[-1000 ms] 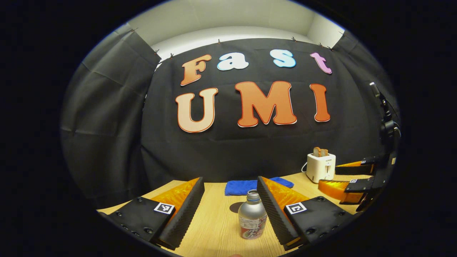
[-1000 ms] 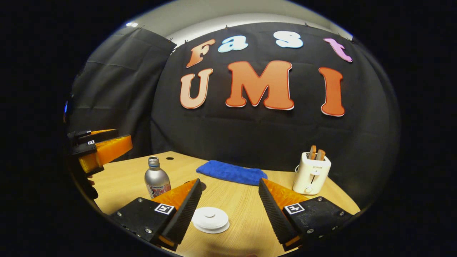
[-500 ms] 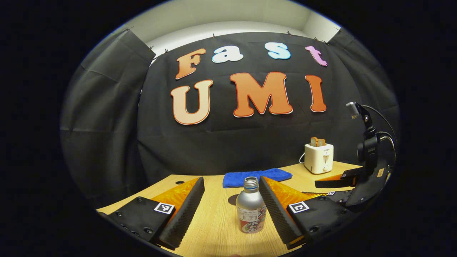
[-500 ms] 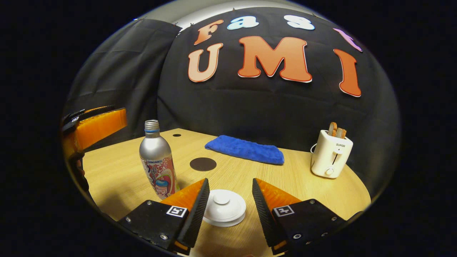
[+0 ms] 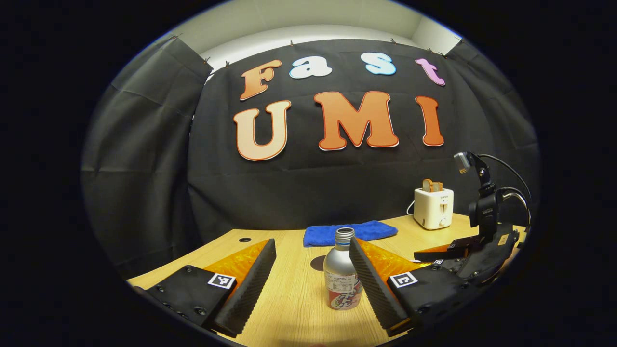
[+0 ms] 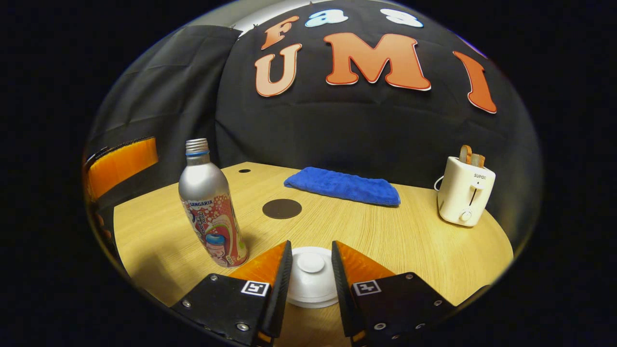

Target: Open the teacup lid with one hand, grasp the water bottle and pour water into the teacup with the other hand; after pouring, place the water bottle on the coaster and then close the teacup lid.

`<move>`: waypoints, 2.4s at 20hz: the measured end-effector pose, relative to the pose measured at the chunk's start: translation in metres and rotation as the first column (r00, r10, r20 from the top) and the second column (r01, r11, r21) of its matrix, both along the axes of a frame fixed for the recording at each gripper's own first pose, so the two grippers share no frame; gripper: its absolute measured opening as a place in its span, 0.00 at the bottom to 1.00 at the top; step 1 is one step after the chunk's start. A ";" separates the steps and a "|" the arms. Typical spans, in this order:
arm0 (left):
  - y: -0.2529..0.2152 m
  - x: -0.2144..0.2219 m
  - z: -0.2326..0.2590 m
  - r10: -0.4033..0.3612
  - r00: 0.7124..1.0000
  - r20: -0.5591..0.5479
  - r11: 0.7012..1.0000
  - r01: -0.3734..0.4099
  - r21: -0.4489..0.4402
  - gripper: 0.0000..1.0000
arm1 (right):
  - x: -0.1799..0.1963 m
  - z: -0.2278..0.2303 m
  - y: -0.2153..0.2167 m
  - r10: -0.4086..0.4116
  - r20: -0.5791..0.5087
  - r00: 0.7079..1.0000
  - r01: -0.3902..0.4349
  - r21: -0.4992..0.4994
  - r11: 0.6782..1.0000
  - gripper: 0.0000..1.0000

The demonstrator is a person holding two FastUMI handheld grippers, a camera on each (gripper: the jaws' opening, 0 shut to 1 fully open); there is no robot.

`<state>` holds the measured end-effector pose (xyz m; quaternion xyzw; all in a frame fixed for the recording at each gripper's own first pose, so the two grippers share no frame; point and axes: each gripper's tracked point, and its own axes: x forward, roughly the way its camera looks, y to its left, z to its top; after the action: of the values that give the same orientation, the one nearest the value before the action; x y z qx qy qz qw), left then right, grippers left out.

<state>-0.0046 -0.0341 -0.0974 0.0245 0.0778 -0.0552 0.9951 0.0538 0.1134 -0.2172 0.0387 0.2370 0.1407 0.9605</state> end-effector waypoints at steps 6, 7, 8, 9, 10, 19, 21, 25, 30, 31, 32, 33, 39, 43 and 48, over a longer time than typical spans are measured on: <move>-0.002 0.002 -0.010 -0.003 1.000 -0.024 1.000 0.003 -0.017 1.00 | 0.003 0.000 0.001 0.014 0.042 0.999 -0.013 -0.043 0.999 0.29; -0.004 0.000 -0.011 -0.009 1.000 -0.027 1.000 0.008 -0.022 1.00 | 0.002 0.001 0.001 0.017 0.045 0.999 -0.015 -0.043 0.999 0.28; -0.005 0.000 -0.013 -0.014 0.999 -0.031 1.000 0.013 -0.026 1.00 | 0.001 0.001 0.000 0.015 0.037 0.999 -0.013 -0.033 0.999 0.27; -0.006 -0.001 -0.015 -0.019 0.999 -0.032 0.999 0.018 -0.027 1.00 | 0.000 0.000 0.000 0.013 0.028 1.000 -0.012 -0.015 1.000 0.25; -0.008 -0.001 -0.018 -0.026 0.999 -0.037 0.999 0.026 -0.024 1.00 | 0.000 0.001 0.001 0.012 0.019 1.000 -0.012 0.005 1.000 0.25; -0.029 0.000 -0.055 -0.076 0.991 -0.110 0.997 0.073 -0.030 1.00 | -0.007 0.040 -0.037 -0.054 0.103 0.993 0.054 -0.001 0.999 0.25; -0.035 0.002 -0.065 -0.086 0.987 -0.133 0.996 0.082 -0.041 1.00 | -0.009 0.049 -0.049 -0.077 0.121 0.990 0.078 0.003 0.997 0.25; -0.047 0.008 -0.087 -0.105 0.977 -0.183 0.993 0.094 -0.068 1.00 | -0.014 0.065 -0.076 -0.123 0.152 0.981 0.123 0.007 0.992 0.24; -0.055 0.015 -0.118 -0.115 0.959 -0.261 0.992 0.097 -0.081 0.94 | -0.024 0.079 -0.104 -0.161 0.179 0.971 0.162 0.006 0.987 0.25; -0.057 0.016 -0.122 -0.111 0.957 -0.269 0.992 0.092 -0.083 1.00 | -0.026 0.082 -0.110 -0.169 0.183 0.968 0.172 0.001 0.985 0.25; -0.056 0.016 -0.127 -0.108 0.953 -0.284 0.993 0.089 -0.080 1.00 | -0.028 0.084 -0.116 -0.177 0.189 0.966 0.181 -0.004 0.983 0.25; -0.058 0.019 -0.130 -0.107 0.950 -0.294 0.993 0.089 -0.074 1.00 | -0.030 0.086 -0.121 -0.186 0.195 0.963 0.191 -0.007 0.982 0.24; -0.055 0.025 -0.128 -0.076 0.958 -0.276 0.997 0.068 -0.036 0.86 | -0.042 0.091 -0.150 -0.237 0.200 0.951 0.243 -0.008 0.970 0.25; -0.045 0.031 -0.117 -0.021 0.973 -0.231 0.986 0.058 0.153 0.83 | -0.049 0.094 -0.161 -0.256 0.212 0.943 0.263 -0.006 0.965 0.24; -0.034 0.048 -0.105 -0.003 0.986 -0.167 0.911 0.071 0.406 0.84 | -0.053 0.101 -0.169 -0.270 0.228 0.935 0.277 0.005 0.961 0.24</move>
<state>0.0433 -0.0677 -0.2026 0.2298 0.1679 -0.0582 0.9569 0.0006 -0.0558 -0.1160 0.0418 0.1201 0.0059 0.9919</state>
